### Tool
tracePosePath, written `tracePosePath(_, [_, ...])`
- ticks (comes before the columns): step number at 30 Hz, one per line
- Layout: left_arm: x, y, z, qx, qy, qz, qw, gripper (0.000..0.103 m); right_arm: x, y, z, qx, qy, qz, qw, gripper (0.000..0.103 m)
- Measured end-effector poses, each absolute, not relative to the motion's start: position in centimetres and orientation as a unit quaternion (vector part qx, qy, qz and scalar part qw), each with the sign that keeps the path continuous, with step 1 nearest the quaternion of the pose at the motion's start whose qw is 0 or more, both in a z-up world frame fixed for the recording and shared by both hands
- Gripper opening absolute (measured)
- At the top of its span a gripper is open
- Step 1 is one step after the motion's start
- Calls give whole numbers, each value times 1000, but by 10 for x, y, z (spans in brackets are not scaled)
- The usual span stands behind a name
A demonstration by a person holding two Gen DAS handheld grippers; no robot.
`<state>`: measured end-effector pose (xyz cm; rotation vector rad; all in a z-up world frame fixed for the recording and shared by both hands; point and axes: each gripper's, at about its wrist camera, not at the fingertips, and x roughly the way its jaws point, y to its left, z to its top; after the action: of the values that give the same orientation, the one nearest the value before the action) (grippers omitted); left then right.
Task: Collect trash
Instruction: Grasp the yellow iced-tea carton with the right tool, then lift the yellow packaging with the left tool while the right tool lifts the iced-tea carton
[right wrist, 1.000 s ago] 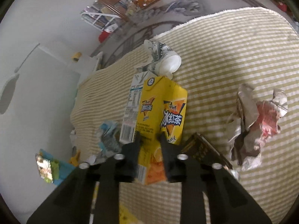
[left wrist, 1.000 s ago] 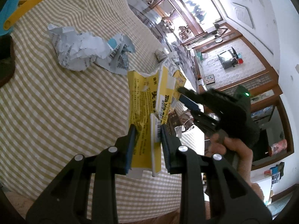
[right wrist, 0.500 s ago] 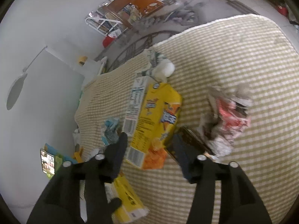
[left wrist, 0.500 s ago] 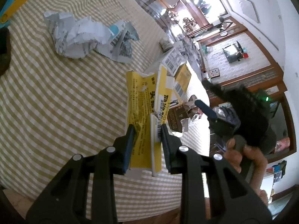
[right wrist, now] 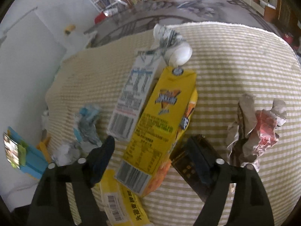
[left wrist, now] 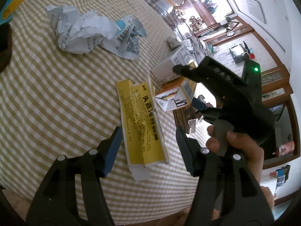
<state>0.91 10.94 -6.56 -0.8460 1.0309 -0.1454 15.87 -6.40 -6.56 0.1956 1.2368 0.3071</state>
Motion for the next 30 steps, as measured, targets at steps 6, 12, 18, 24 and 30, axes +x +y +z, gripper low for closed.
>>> tracePosePath(6, [12,108,-67,-388,480,-66,784,58,146,-56,-60,25,562,156,812,42])
tracePosePath(12, [14,108,-68,-387,481,-67,784,58,137,-73,-52,59,560,176,808,34])
tracePosePath(18, [15,108,-70,-384,483,-66,784,59,114,-99,-41,110,556,206,798,34])
tracePosePath(24, [18,103,-71,-374,490,-67,785,59,76,-121,-24,92,544,217,806,34])
tracePosePath(30, [19,97,-70,-365,492,-59,788,59,41,-138,-14,70,532,222,814,34])
